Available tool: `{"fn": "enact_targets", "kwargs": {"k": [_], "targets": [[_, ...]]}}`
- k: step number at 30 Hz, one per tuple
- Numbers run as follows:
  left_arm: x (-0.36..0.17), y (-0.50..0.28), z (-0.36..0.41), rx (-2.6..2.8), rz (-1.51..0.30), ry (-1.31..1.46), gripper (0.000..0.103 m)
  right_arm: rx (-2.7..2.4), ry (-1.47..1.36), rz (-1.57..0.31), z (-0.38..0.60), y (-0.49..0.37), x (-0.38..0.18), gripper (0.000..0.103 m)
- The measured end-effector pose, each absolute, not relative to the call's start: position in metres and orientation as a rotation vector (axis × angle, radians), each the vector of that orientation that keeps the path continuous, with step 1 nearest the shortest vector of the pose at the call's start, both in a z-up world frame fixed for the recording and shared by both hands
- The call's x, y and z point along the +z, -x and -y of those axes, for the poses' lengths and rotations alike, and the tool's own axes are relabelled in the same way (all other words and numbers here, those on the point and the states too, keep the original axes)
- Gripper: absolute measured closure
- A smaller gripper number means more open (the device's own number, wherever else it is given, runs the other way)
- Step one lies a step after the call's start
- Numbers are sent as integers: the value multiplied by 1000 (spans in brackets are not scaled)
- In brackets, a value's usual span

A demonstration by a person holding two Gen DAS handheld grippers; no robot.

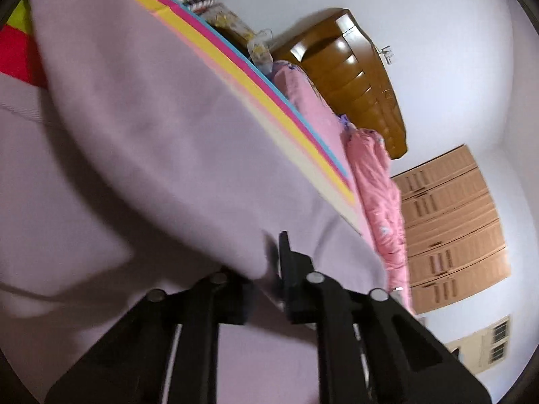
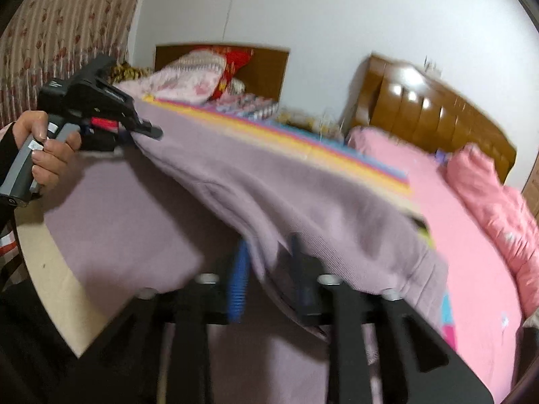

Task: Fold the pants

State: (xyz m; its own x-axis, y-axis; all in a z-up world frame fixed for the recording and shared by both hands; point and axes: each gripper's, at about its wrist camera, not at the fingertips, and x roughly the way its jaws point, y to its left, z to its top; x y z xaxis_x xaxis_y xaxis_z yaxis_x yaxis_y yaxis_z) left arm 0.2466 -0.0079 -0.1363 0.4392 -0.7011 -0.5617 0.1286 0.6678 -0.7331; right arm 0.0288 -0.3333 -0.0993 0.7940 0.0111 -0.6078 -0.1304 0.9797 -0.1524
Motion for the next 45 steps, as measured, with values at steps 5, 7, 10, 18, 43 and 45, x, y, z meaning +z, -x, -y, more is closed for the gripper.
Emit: {"fn": "enact_targets", "kwargs": {"k": [5, 7, 10, 18, 43, 45], "targets": [[-150, -237, 2, -543, -967, 631, 90, 113, -147, -626, 345, 9, -95, 29], [-150, -236, -2, -526, -952, 632, 91, 65, -285, -647, 352, 15, -98, 34], [-146, -232, 2, -521, -936, 587, 90, -52, -486, -765, 372, 5, -110, 47], [-149, -232, -1, -528, -921, 575, 87, -189, -691, -836, 385, 18, -123, 57], [-135, -250, -31, -468, -863, 687, 67, -254, -853, -562, 423, 47, -132, 87], [-140, -254, -38, -467, -868, 691, 96, -246, -855, -550, 423, 47, -130, 87]]}}
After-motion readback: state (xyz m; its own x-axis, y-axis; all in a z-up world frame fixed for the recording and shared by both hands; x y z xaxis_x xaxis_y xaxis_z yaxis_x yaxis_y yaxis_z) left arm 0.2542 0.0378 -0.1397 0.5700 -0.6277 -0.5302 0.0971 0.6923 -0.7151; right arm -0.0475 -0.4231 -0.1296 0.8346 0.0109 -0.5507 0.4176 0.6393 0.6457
